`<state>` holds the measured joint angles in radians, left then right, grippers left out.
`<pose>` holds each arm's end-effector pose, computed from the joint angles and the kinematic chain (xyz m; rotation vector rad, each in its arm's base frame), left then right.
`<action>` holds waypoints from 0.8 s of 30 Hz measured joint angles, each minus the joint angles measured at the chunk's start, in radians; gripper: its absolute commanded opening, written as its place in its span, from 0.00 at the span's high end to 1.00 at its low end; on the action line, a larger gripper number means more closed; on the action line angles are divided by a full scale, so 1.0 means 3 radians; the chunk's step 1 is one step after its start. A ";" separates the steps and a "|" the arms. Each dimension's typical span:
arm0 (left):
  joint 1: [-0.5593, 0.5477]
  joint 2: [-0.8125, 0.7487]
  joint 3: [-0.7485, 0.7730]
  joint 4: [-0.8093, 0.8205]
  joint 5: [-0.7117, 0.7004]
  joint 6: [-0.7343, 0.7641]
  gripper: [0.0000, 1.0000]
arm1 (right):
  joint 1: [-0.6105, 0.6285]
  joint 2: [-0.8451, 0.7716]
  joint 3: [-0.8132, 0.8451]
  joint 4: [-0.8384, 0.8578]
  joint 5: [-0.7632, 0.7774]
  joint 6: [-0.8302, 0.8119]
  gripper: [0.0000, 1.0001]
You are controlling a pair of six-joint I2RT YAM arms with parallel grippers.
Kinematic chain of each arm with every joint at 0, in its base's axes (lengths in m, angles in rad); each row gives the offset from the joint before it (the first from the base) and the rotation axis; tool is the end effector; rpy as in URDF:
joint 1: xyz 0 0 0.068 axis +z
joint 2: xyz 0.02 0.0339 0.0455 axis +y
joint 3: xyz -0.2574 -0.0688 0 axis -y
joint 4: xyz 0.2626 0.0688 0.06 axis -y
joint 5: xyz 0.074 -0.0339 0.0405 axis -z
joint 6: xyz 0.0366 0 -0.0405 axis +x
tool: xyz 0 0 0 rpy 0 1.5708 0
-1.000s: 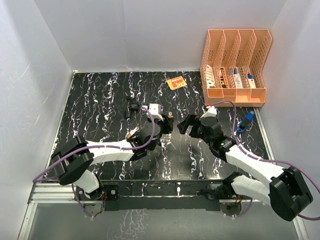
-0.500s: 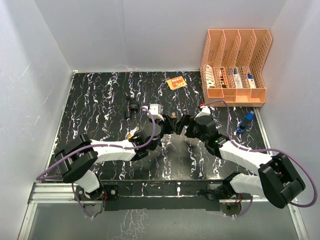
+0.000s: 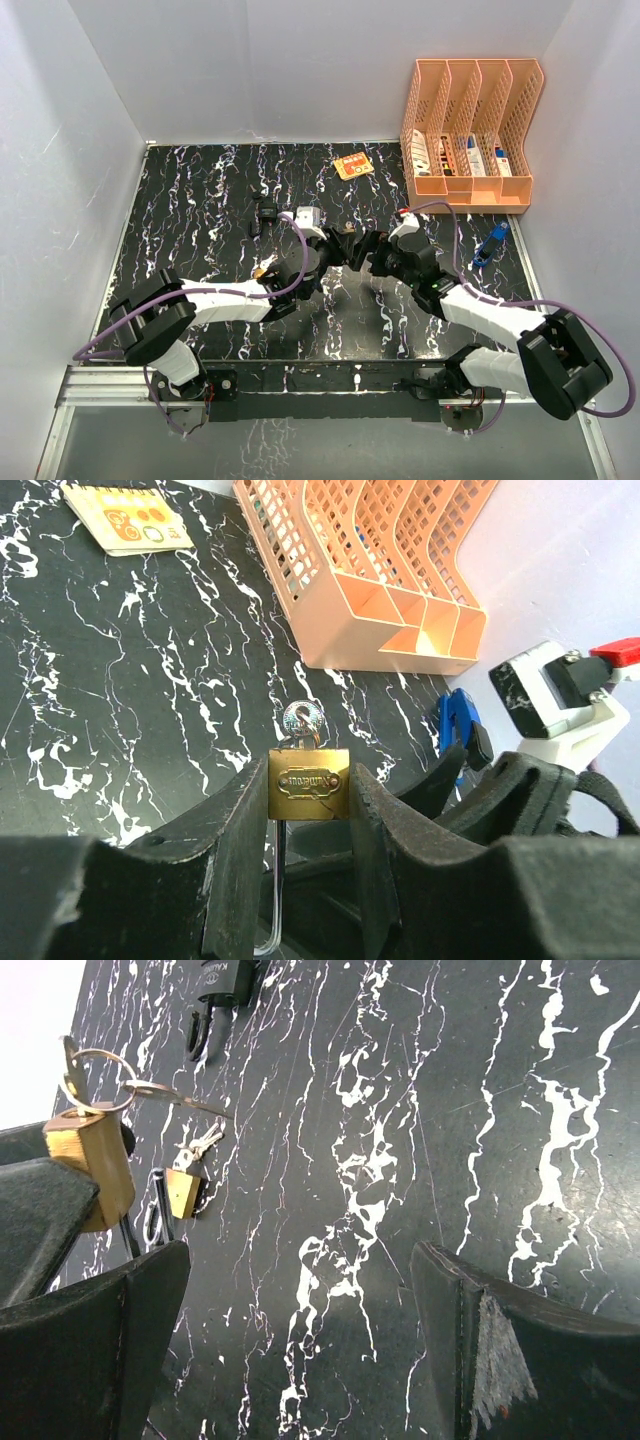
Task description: Unlock with the key
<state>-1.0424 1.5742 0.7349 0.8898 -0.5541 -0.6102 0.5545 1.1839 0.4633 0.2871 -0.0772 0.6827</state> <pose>0.1910 -0.2890 0.2209 -0.1189 1.5921 -0.8884 0.2196 0.1393 0.1773 0.0832 2.1099 0.8487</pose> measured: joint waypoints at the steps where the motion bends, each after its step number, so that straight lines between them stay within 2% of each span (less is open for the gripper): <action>1: 0.0004 0.0000 0.0000 -0.0003 -0.0004 0.0006 1.00 | 0.0000 -0.0029 -0.0009 -0.0017 0.0020 0.0000 0.08; 14: 0.0361 -0.0173 -0.0093 -0.0409 -0.0097 0.0224 1.00 | 0.0000 -0.1052 -0.0050 -0.0807 0.0837 -0.0141 0.06; 24: 0.0712 -0.0080 -0.0106 -0.0654 -0.0108 0.0426 1.00 | 0.0000 -0.1310 -0.0048 -0.1097 0.1031 -0.0270 0.06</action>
<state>-0.8288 1.5501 0.7033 0.6937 -0.5865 -0.4824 0.5545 0.7910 0.4488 -0.0422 0.2321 0.6018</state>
